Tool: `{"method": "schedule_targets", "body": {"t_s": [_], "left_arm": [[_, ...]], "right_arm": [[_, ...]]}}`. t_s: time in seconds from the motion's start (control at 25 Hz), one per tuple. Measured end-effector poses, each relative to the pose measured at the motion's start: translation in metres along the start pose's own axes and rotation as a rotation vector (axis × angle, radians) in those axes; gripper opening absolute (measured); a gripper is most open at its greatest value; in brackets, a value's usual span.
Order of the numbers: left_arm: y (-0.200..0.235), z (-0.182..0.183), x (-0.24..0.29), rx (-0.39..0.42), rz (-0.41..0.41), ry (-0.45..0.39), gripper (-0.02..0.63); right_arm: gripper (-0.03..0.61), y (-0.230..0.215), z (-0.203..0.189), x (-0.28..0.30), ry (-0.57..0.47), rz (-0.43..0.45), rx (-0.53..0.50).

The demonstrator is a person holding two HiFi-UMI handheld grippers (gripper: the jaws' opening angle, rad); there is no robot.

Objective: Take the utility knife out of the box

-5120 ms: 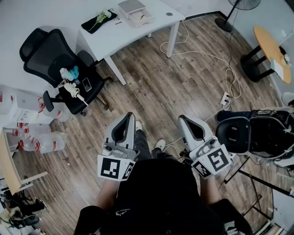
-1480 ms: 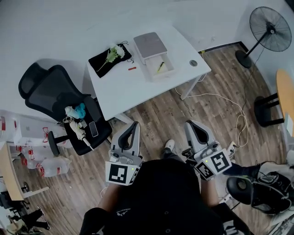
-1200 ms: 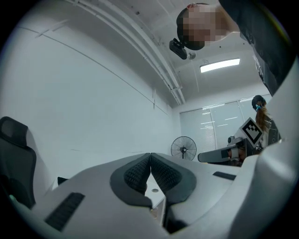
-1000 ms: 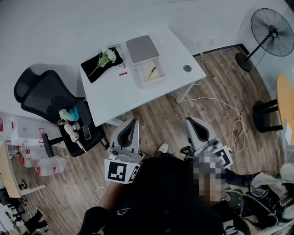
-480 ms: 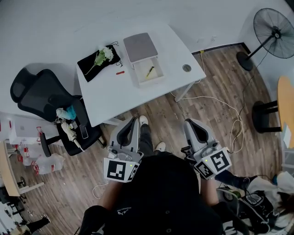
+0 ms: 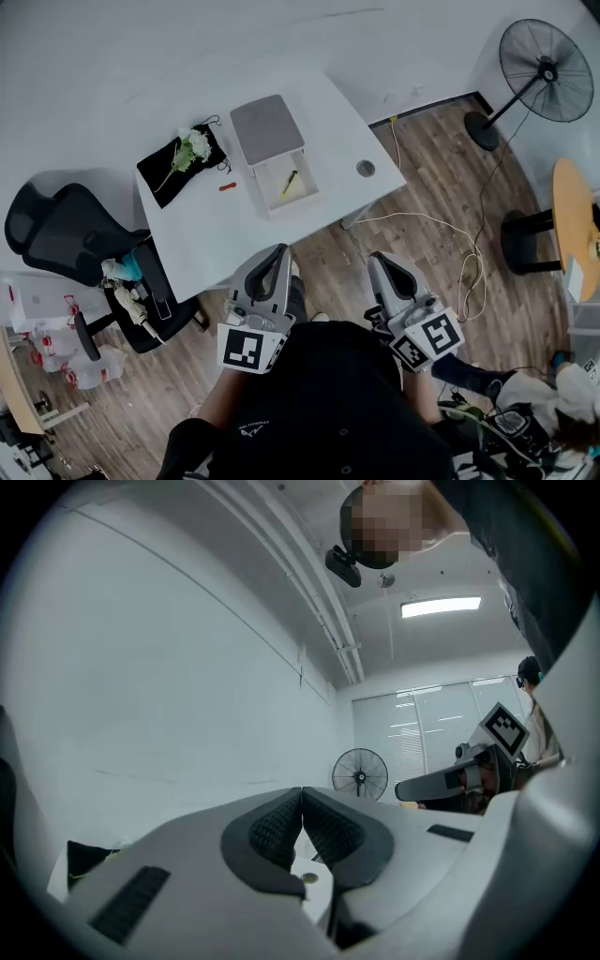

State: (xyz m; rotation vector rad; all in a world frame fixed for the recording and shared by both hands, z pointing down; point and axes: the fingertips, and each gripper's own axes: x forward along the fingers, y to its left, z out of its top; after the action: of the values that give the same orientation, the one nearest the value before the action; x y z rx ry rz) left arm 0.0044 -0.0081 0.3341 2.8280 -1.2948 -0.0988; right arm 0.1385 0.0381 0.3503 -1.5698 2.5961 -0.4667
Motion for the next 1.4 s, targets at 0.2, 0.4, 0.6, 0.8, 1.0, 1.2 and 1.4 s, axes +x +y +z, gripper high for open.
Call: {"method": "schedule_targets", "body": {"t_s": [0.2, 0.4, 0.6, 0.8, 1.0, 1.2, 1.4], "left_arm": [[0.025, 0.003, 0.054, -0.032, -0.032, -0.012, 0.006], [0.045, 0.008, 0.092, -0.083, -0.066, -0.028, 0.006], [0.084, 0.0, 0.119, -0.07, -0.077, -0.011, 0.006], [0.114, -0.009, 0.142, -0.082, -0.085, 0.002, 0.005], [0.132, -0.024, 0.153, -0.089, -0.068, 0.034, 0.006], [0.139, -0.046, 0.161, -0.054, -0.043, 0.076, 0.006], [0.141, -0.06, 0.17, -0.027, -0.01, 0.101, 0.006]], "right_arm": [[0.005, -0.027, 0.025, 0.037, -0.011, -0.032, -0.034], [0.005, -0.046, 0.033, 0.07, 0.0, -0.061, -0.028], [0.005, -0.056, 0.038, 0.113, 0.004, -0.074, -0.032], [0.005, -0.067, 0.042, 0.152, 0.003, -0.08, -0.04], [0.005, -0.071, 0.043, 0.174, 0.024, -0.06, -0.048], [0.005, -0.08, 0.039, 0.189, 0.053, -0.035, -0.035], [0.005, -0.094, 0.04, 0.207, 0.07, 0.016, -0.029]]}}
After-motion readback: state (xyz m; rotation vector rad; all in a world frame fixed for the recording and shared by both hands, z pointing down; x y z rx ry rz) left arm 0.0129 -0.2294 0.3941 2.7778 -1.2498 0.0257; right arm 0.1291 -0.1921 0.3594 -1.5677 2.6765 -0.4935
